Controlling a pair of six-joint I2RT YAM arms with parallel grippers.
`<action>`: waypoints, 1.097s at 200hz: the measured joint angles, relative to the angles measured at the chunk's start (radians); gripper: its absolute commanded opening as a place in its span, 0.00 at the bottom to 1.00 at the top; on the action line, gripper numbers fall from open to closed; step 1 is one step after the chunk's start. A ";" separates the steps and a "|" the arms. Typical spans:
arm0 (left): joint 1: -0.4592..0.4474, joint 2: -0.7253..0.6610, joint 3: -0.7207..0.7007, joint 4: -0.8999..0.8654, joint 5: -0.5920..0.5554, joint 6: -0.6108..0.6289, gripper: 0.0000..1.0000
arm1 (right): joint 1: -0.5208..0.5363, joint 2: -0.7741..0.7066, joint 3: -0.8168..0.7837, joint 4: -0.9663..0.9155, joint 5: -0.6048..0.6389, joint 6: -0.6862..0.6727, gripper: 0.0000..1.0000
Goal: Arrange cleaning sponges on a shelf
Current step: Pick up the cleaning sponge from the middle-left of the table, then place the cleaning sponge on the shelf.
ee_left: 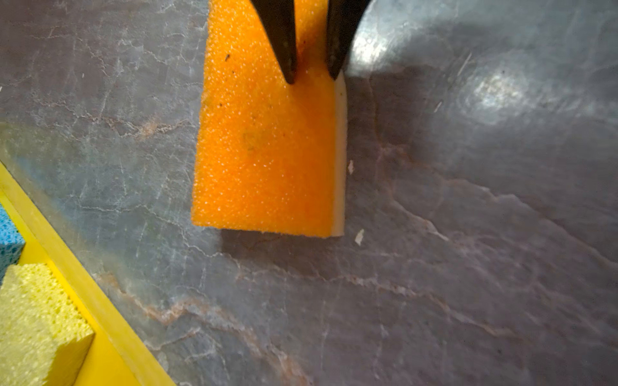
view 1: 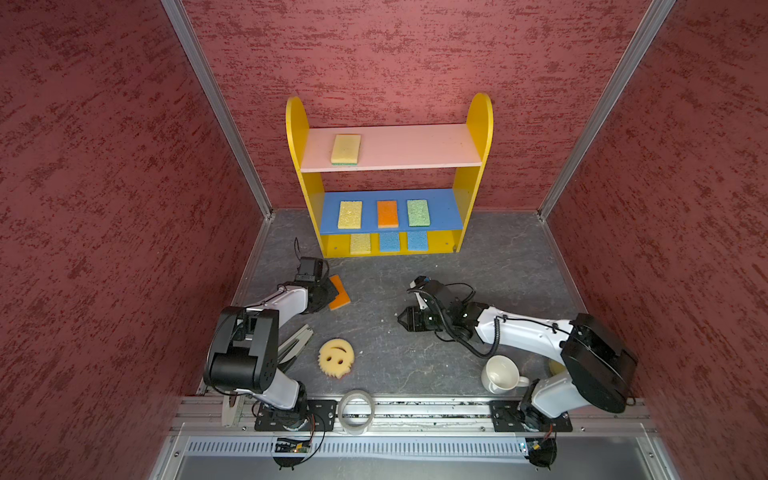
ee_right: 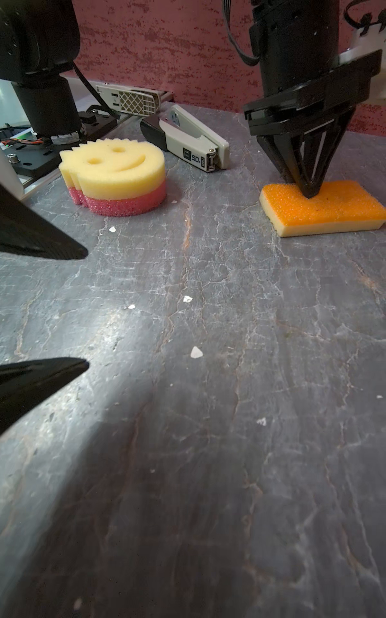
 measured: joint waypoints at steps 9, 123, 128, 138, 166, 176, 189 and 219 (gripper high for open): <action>0.000 -0.002 0.000 0.001 0.001 -0.004 0.05 | -0.001 0.003 0.001 0.000 -0.001 0.000 0.50; -0.311 -0.431 0.414 -0.272 -0.094 0.065 0.08 | -0.069 -0.116 0.018 -0.073 -0.004 -0.017 0.50; -0.328 -0.431 0.447 -0.275 -0.104 0.074 0.08 | -0.073 -0.127 0.020 -0.078 0.000 -0.020 0.50; -0.356 -0.421 0.510 -0.276 -0.122 0.091 0.08 | -0.080 -0.146 0.027 -0.087 0.006 -0.027 0.50; -0.405 -0.340 0.658 -0.278 -0.160 0.143 0.08 | -0.093 -0.178 0.029 -0.106 0.024 -0.040 0.50; -0.418 -0.300 0.707 -0.282 -0.167 0.162 0.08 | -0.097 -0.182 0.029 -0.117 0.027 -0.047 0.50; -0.438 -0.239 0.781 -0.289 -0.175 0.191 0.09 | -0.102 -0.182 0.031 -0.130 0.031 -0.053 0.50; -0.459 -0.109 0.954 -0.299 -0.175 0.257 0.09 | -0.115 -0.182 0.053 -0.145 0.039 -0.069 0.50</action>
